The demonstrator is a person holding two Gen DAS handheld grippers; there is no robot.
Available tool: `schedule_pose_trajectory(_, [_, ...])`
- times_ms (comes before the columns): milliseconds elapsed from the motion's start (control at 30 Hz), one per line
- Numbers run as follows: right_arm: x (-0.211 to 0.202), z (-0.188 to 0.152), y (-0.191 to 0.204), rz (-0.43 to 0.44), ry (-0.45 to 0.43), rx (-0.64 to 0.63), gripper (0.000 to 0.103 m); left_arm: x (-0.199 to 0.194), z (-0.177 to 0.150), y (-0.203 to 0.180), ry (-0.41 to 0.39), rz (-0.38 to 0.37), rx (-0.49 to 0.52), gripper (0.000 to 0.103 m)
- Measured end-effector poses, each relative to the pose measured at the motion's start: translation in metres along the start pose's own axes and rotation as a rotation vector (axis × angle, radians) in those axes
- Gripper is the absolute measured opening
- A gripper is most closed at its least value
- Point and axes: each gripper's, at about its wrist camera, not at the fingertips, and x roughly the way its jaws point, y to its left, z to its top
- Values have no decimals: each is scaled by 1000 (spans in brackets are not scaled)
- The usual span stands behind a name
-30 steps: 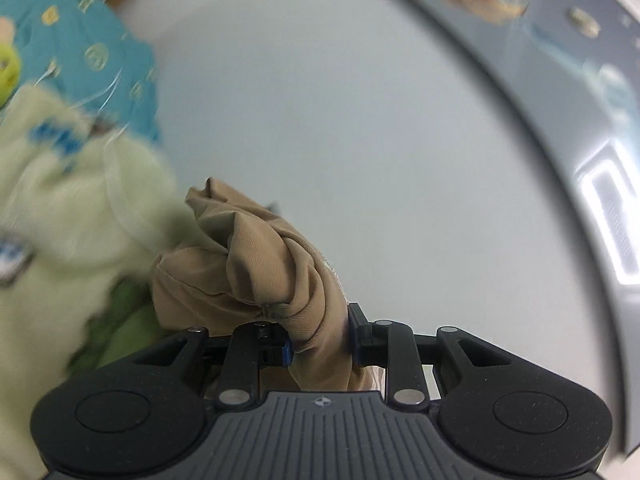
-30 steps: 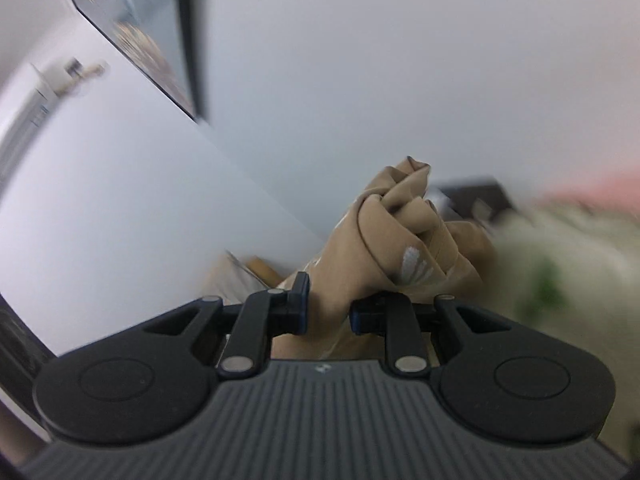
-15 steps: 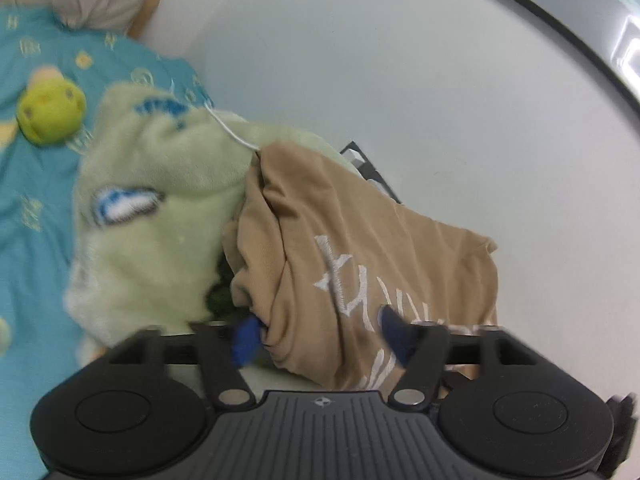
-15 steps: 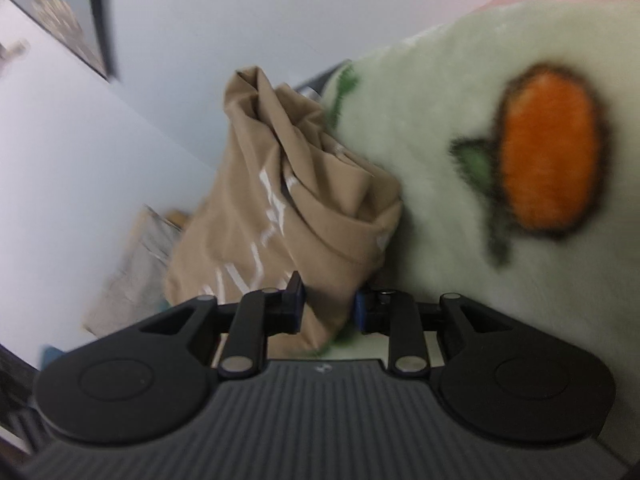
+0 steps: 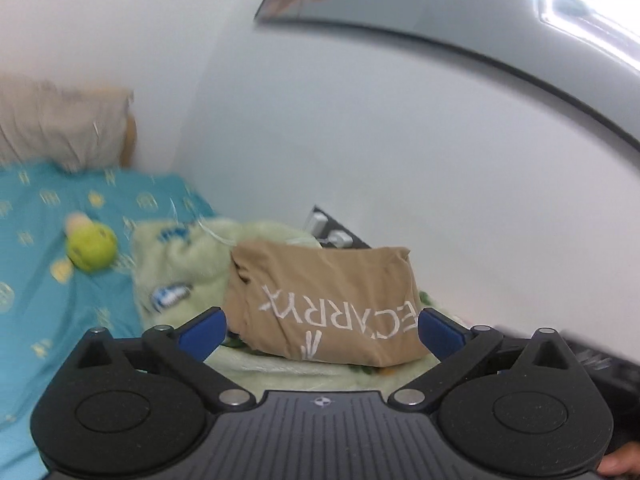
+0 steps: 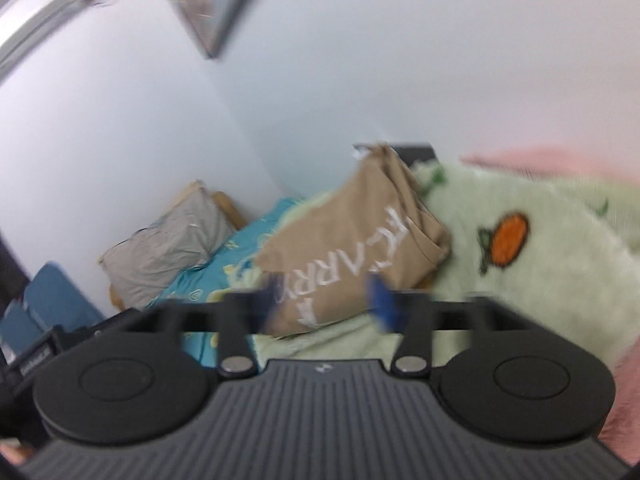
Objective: Fold clothes
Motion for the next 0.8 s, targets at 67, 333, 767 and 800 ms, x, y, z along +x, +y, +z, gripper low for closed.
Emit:
schedule_pose_trajectory(67, [-21, -1, 11, 20, -49, -59, 94, -28, -7, -14, -44, 22, 60, 103])
schedule_pose_trajectory(333, [-66, -36, 35, 27, -185, -249, 94, -102, -50, -36, -189, 130, 201, 103])
schedule_pose_trajectory(767, [-78, -87, 62, 7, -264, -346, 94, -133, -89, -22, -238, 190, 235, 103])
schedule_pose_trajectory(800, [-78, -89, 63, 4, -266, -350, 94, -132, -91, -19, -236, 195, 230, 103])
